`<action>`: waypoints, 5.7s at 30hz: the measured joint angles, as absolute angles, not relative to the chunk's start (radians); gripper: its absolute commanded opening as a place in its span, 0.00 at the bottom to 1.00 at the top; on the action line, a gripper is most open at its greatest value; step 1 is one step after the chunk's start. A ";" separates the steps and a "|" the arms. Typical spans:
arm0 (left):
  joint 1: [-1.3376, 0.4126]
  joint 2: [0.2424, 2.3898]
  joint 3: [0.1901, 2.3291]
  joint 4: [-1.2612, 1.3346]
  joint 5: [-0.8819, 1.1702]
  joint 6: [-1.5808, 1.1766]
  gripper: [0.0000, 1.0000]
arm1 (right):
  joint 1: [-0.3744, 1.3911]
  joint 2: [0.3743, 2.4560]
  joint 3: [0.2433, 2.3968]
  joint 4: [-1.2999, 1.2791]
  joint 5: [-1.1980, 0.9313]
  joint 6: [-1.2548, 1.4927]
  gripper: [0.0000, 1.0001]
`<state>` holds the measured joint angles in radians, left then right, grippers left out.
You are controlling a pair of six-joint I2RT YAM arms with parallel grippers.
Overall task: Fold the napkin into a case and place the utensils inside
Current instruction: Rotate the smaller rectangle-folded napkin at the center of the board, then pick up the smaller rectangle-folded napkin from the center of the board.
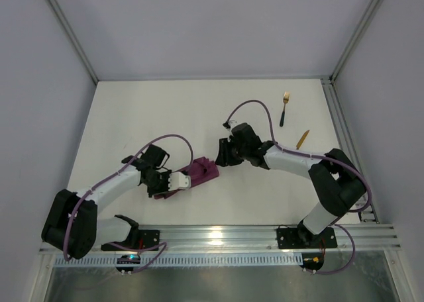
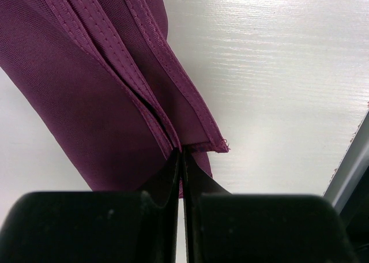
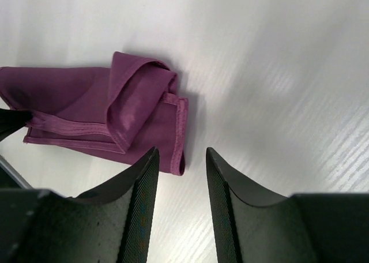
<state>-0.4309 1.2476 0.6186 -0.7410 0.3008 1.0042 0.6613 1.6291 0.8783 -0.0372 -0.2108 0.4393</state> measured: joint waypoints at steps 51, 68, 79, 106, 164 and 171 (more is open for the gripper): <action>-0.749 1.195 0.740 -0.720 0.365 0.889 0.36 | 0.803 1.756 0.933 0.063 -0.052 0.522 0.04; -0.878 1.410 0.694 -0.393 0.172 0.873 0.36 | 0.802 1.770 0.933 0.077 -0.100 0.525 0.04; -0.878 1.311 0.676 -0.370 0.199 0.872 0.38 | 0.802 1.770 0.933 0.082 -0.111 0.524 0.04; -0.908 1.351 0.695 -0.360 0.152 0.826 0.30 | 0.801 1.770 0.933 0.081 -0.112 0.521 0.04; -0.910 1.449 0.671 -0.232 0.111 0.802 0.31 | 0.794 1.770 0.919 0.098 -0.134 0.526 0.04; -0.910 1.473 0.671 -0.174 0.090 0.815 0.12 | 0.794 1.769 0.910 0.105 -0.134 0.526 0.04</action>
